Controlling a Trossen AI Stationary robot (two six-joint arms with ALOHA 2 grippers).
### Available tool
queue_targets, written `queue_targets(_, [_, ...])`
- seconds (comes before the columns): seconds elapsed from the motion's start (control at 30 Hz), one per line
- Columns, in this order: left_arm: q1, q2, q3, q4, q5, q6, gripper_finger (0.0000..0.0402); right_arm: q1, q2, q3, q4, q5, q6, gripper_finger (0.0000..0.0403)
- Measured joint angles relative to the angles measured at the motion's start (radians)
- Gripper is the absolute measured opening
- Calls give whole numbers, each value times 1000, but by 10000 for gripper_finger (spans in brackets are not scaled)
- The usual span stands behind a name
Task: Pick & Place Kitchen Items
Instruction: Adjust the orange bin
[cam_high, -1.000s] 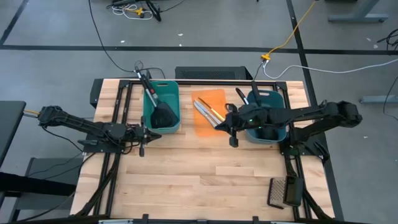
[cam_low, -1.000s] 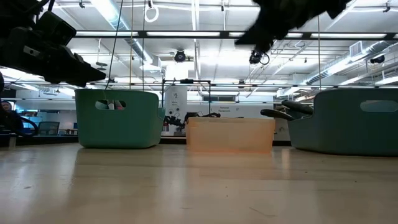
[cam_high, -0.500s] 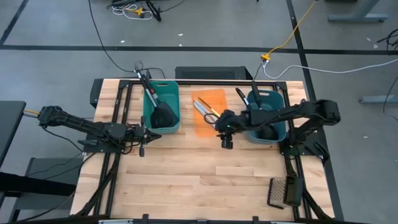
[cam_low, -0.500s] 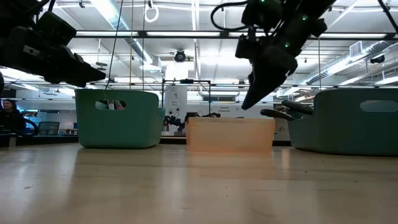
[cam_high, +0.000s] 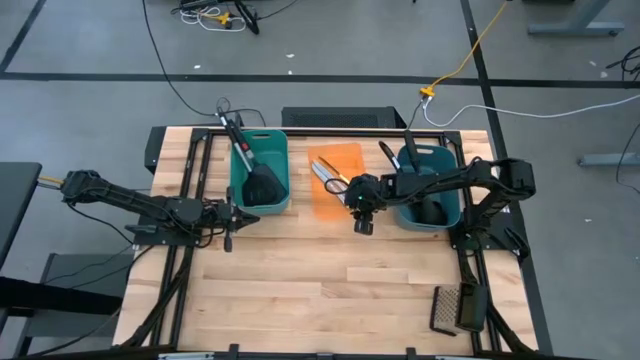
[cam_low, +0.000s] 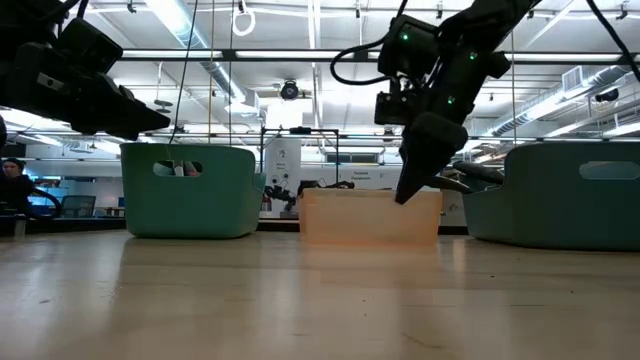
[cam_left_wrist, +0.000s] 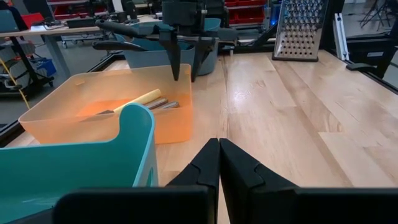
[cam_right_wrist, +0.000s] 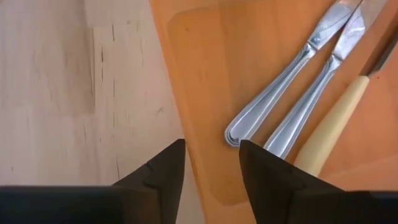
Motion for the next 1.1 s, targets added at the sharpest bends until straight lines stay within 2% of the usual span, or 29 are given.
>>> queue_targets(0.53, [0, 0, 0, 0, 0, 0, 14, 0, 2, 0, -4, -10, 51, 99])
queue_targets(1.1, [0, 0, 0, 0, 0, 0, 14, -1, 2, 0, 28, -8, 130, 91])
